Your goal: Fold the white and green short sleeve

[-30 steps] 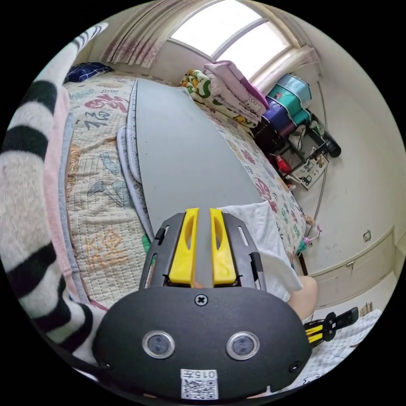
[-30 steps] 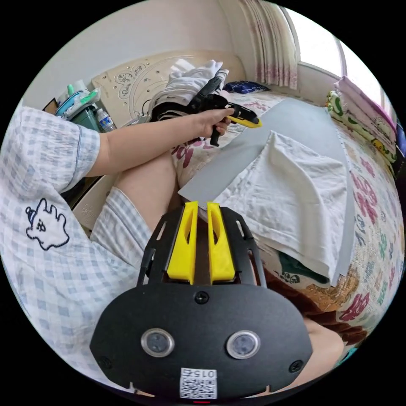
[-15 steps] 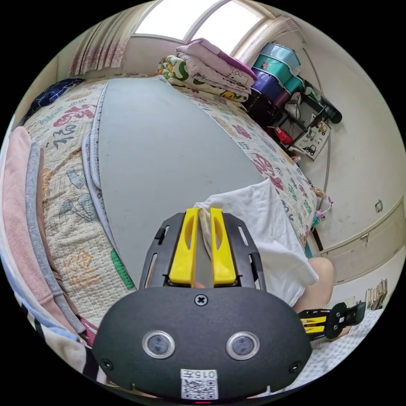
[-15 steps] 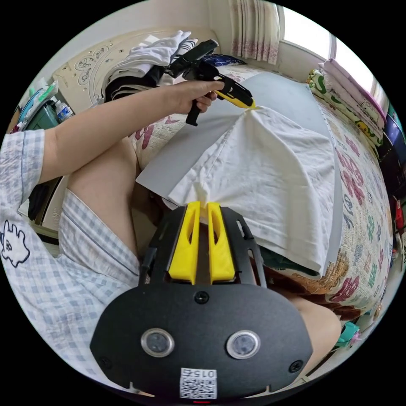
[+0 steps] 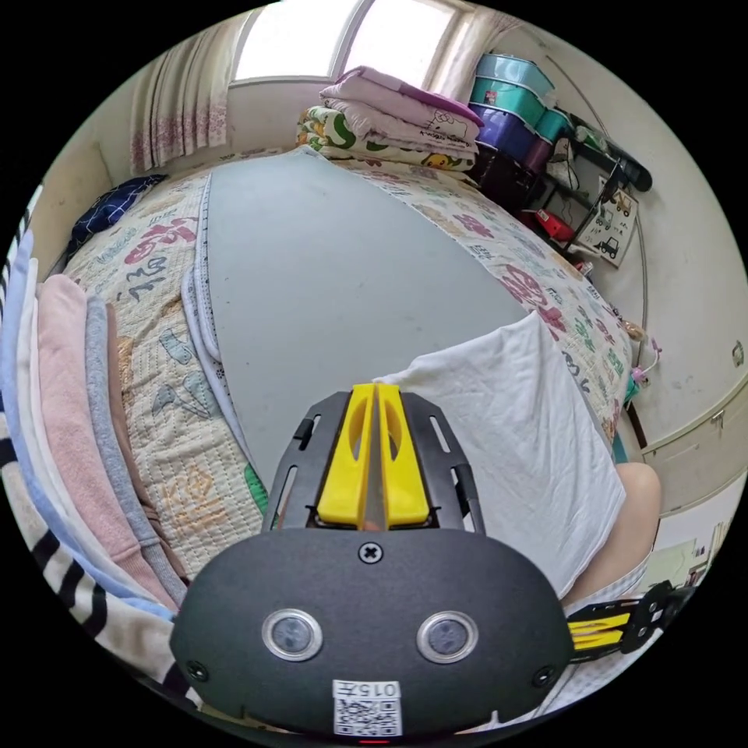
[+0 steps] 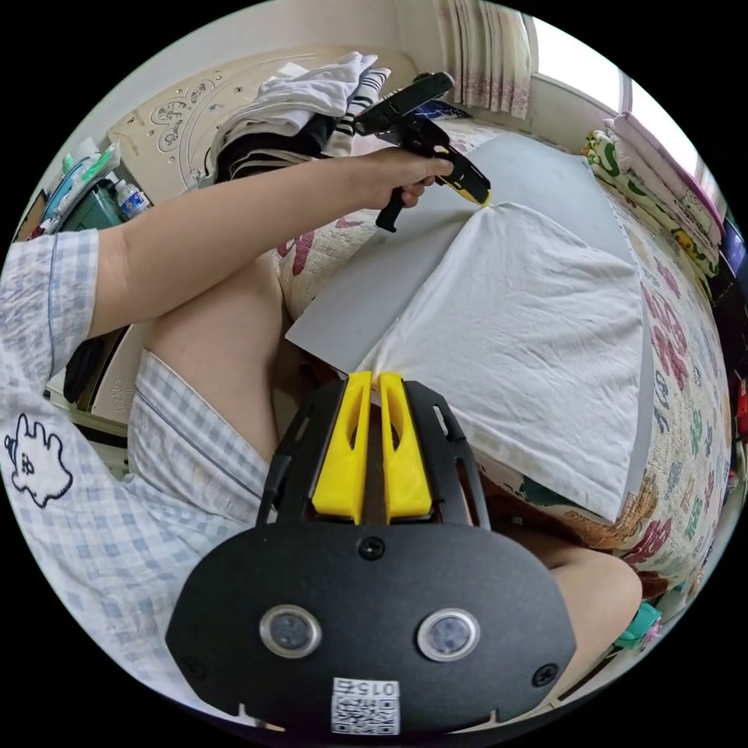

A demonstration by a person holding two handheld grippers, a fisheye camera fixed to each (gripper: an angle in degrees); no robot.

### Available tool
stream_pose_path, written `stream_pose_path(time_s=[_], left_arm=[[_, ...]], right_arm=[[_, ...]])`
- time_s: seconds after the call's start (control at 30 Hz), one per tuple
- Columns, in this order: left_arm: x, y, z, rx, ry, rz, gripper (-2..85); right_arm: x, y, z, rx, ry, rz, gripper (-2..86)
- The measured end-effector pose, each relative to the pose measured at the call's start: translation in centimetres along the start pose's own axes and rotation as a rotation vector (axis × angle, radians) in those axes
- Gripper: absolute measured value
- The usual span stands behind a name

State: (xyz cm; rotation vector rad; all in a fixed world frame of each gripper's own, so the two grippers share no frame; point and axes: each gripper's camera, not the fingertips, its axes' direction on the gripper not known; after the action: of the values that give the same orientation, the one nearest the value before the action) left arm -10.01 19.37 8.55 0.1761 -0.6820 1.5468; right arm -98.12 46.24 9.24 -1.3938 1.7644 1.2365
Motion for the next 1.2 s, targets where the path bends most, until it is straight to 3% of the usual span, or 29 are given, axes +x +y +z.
stream_pose_path(time_s=[0.27,0.47,0.6,0.73,0.93,1.2], left_arm=[[-2.0,1.3,-2.6,0.074,0.067,-0.09,6.7],[-2.3,1.6,-3.1,0.107,0.17,-0.121,8.9],[-1.3,1.1,-0.8,-0.001,0.181,-0.106,5.9],[-0.6,0.7,-1.2,0.005,0.165,-0.111,1.8],[1.0,-0.2,-1.5,0.001,0.116,-0.104,0.2],[4.9,-1.7,-3.0,0.018,0.075,-0.084,4.0]], right_arm=[[1.7,-1.6,-4.6,0.028,-0.064,0.026,5.5],[9.2,-2.5,-9.9,0.108,0.2,0.297,10.6],[14.4,-2.9,-11.1,0.053,0.204,0.479,10.8],[16.8,-4.0,-10.0,-0.029,0.11,0.574,9.0],[16.3,-6.6,-11.3,-0.061,0.161,0.55,2.7],[15.1,-9.1,-15.2,-0.05,0.175,0.535,4.6]])
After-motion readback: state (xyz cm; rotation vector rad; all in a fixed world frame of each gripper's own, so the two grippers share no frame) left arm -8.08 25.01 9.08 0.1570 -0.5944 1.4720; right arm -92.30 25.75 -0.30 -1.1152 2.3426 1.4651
